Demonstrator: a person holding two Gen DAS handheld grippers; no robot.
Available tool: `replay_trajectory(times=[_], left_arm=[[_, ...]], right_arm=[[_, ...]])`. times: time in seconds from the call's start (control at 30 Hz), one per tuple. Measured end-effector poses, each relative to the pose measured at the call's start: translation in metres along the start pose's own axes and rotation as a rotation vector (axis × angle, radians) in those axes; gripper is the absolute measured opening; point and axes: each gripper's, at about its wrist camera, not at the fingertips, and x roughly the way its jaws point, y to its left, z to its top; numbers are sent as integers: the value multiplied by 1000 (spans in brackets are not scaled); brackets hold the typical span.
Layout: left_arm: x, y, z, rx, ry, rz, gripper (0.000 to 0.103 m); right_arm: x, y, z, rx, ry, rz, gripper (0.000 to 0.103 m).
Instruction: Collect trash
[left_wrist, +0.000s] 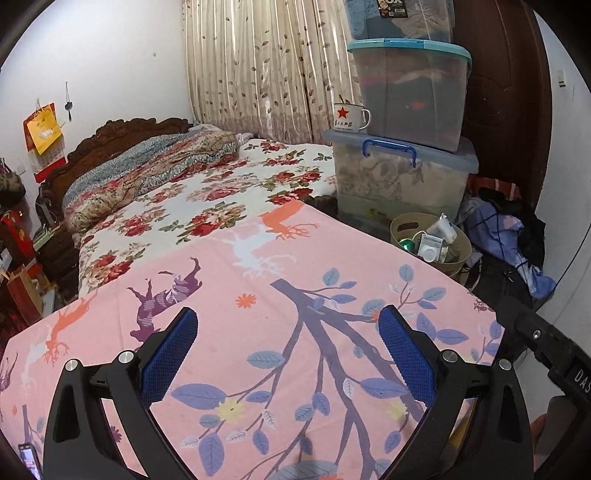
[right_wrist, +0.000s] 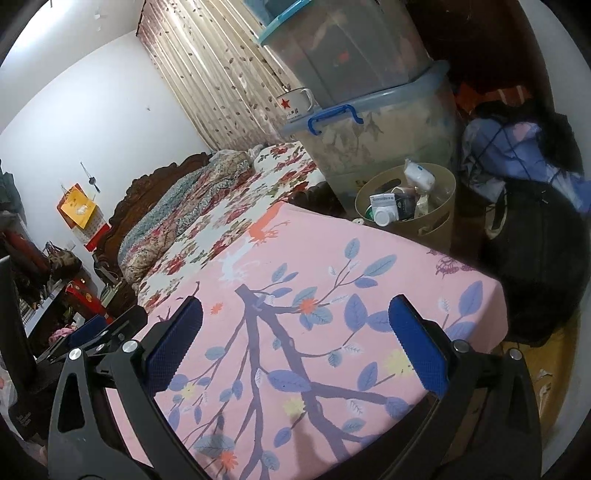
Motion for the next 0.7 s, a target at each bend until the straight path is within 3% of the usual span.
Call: replay_trajectory(times=[0.3,0.7], left_arm=[[-8,-3,1,-12,-30,65,95],[-12,-11,2,10,-37,74,95]], right_arm=[[0,-4,-2,11,2,-3,100],[-3,-8,-3,23,-5,-8,100]])
